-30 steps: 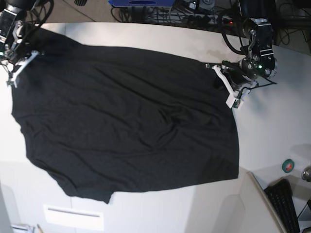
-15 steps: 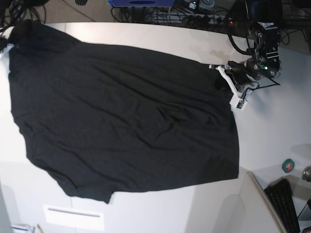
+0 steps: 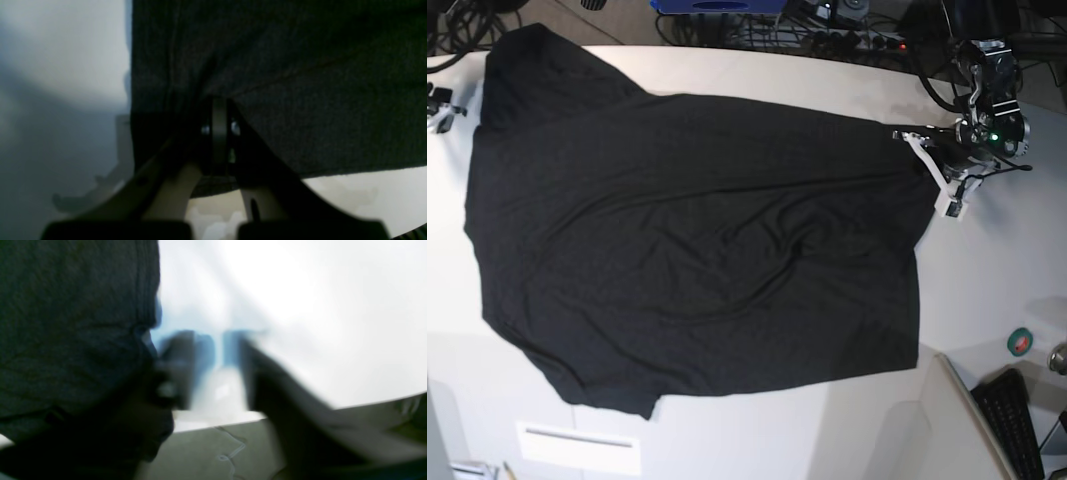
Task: Layout the t-shirt on the table in an organized manner, then fold the t-shirt properly
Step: 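Grasp the shirt edges with both grippers and pull them apart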
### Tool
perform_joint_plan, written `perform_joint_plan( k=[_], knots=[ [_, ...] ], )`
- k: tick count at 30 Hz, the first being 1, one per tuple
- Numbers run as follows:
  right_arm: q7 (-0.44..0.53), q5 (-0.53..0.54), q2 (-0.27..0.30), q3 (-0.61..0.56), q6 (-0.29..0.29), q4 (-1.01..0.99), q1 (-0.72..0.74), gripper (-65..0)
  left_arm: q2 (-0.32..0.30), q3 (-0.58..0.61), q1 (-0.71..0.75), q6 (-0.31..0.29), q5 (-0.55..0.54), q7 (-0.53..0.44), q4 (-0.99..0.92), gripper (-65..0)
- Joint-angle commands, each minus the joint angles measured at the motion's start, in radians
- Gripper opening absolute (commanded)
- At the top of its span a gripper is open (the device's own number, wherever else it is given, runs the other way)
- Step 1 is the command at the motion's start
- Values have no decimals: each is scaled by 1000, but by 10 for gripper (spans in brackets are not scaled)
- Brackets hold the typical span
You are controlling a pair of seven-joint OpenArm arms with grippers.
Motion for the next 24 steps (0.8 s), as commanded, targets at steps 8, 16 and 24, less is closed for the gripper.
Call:
perform_joint_plan(
  k=[8,16,24],
  knots=[
    [-68,43,-9,34,83,20,-29,-299,-17,-7,1,8,2,3,16,-650],
    [-68,40,-39,29,83,-27,-31,-302,-15,-8,6,8,2,8,91,-650],
    [-75,44,-42,31,83,-21,-29,-264,-14,-8,4,6,2,81,183,-650]
  ],
)
